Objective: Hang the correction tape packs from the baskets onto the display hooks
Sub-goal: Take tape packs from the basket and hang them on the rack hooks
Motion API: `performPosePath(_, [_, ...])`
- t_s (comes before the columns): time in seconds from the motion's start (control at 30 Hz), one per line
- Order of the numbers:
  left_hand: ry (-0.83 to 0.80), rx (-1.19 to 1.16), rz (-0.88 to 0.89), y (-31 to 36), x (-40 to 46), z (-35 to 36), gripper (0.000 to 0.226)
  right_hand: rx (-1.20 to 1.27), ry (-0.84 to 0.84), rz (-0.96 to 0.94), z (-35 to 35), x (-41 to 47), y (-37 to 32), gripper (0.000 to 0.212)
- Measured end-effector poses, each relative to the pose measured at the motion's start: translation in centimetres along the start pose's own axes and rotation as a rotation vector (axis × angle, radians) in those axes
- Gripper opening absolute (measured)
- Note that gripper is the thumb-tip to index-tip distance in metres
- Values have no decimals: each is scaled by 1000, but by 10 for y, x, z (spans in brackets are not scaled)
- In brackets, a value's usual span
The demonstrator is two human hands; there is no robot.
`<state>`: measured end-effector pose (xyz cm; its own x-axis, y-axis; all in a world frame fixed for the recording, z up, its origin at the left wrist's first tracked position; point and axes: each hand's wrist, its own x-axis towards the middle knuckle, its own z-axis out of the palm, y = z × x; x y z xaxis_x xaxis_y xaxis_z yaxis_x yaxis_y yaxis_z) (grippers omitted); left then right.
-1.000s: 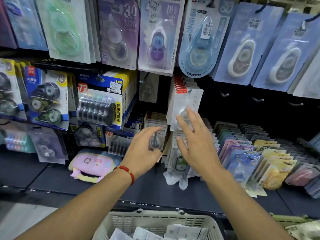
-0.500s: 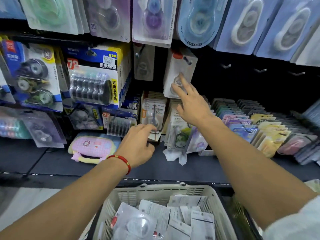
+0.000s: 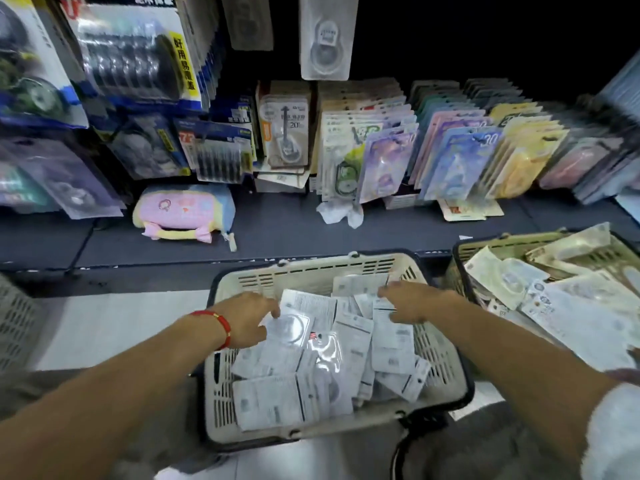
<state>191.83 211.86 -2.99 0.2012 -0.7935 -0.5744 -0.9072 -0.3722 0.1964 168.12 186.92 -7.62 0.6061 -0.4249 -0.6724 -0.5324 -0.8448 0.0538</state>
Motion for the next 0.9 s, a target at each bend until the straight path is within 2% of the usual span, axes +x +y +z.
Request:
performPosePath(0.03, [4, -39, -9, 6, 0, 13, 45, -30, 8, 32, 17, 1, -1, 68])
performPosePath(0.1, [7, -111, -12, 19, -1, 38, 45, -30, 94, 112, 39, 0, -3, 68])
performPosePath(0.27, [57, -204, 35, 41, -7, 62, 41, 43, 198, 77, 38, -12, -3, 39])
performPosePath(0.37, [178, -350, 58, 55, -7, 51, 38, 335, 224, 82, 12, -17, -3, 16])
performPosePath(0.5, [357, -550, 89, 79, -2, 43, 39, 606, 318, 81, -30, -37, -6, 12])
performPosePath(0.6, [397, -673, 154, 93, -3, 41, 66, 918, 464, 60, -49, -52, -28, 16])
performPosePath(0.67, [394, -675, 188, 98, -4, 43, 86, 1364, 422, -41, -53, -58, -53, 14])
performPosePath(0.73, [478, -656, 136, 91, -4, 47, 76, 1700, 334, -89, -55, -59, -75, 12])
performPosePath(0.8, [559, -668, 11, 75, -5, 48, 56, 1852, 256, -87, -45, -54, -91, 27])
performPosePath(0.83, [575, -711, -66, 65, -6, 49, 49, 1829, 226, -66, -34, -49, -98, 29])
performPosePath(0.9, [601, -829, -199, 44, -10, 50, 35, 1461, 178, -72, -2, -42, -115, 23])
